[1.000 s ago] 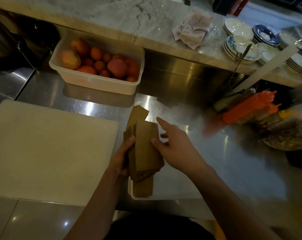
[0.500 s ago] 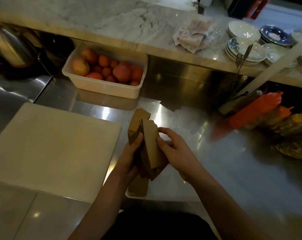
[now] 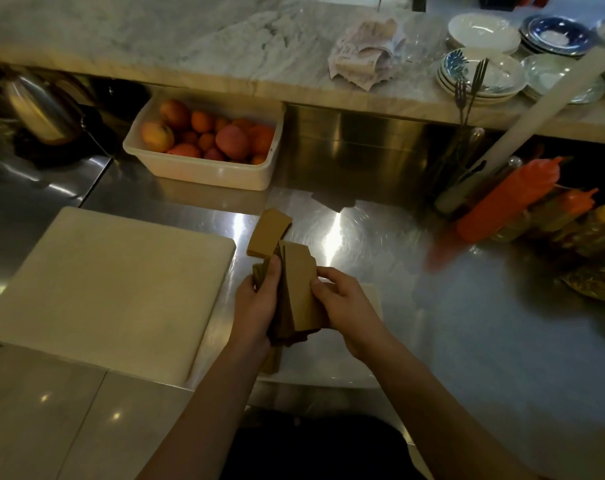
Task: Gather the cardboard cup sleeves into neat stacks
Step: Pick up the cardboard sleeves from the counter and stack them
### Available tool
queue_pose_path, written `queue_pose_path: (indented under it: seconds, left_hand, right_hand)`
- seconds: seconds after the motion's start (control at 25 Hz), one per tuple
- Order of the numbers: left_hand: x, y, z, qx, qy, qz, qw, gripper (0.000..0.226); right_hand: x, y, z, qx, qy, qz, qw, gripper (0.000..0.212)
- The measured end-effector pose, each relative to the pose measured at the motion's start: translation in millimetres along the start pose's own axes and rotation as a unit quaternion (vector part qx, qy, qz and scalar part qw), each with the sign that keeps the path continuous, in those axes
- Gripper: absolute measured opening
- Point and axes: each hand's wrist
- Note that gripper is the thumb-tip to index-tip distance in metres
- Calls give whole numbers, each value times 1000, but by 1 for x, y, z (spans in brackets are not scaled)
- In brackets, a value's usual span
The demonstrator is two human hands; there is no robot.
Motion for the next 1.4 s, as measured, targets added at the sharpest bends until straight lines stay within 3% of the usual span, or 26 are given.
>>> queue_pose_path:
  seconds: [0.16, 0.28, 0.48, 0.6, 0.68, 0.88, 1.16, 1.28, 1.4]
  left_hand:
    - [0, -8, 4, 8, -3, 69, 998, 97]
    - [13, -23, 3, -20, -11, 95, 995, 77]
    - [40, -65, -7, -161, -41, 177, 970, 41]
    - [67, -96, -16, -190, -63, 174, 964, 32]
    - [83, -112, -23, -185, -71, 171, 965, 40]
    - [124, -144, -31, -178, -87, 157, 967, 58]
    - [161, -166, -39, -113, -69, 175, 976, 58]
    - [171, -174, -34, -119, -68, 180, 974, 53]
    - [180, -180, -31, -130, -62, 173, 974, 58]
  right_hand:
    - [3, 7, 1, -83, -57, -12, 995, 36]
    - [10, 15, 7, -115, -88, -1, 989, 36]
    - [32, 44, 23, -151, -99, 28, 983, 32]
    - [64, 61, 30, -93, -64, -34, 993, 32]
    - [92, 65, 27, -64, -35, -91, 993, 35]
    - [194, 79, -1, -36, 144, -163, 975, 48]
    - [265, 112, -17, -240, 234, -299, 893, 86]
    - [271, 128, -25, -215, 221, -329, 893, 94]
    - [276, 131, -27, -253, 231, -295, 892, 101]
Point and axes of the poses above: each hand's wrist, its own x-axis towards the middle knuckle, its own y-axis out of the palm, z = x × y, and after that the axes turned 9 degrees about x, right-handed
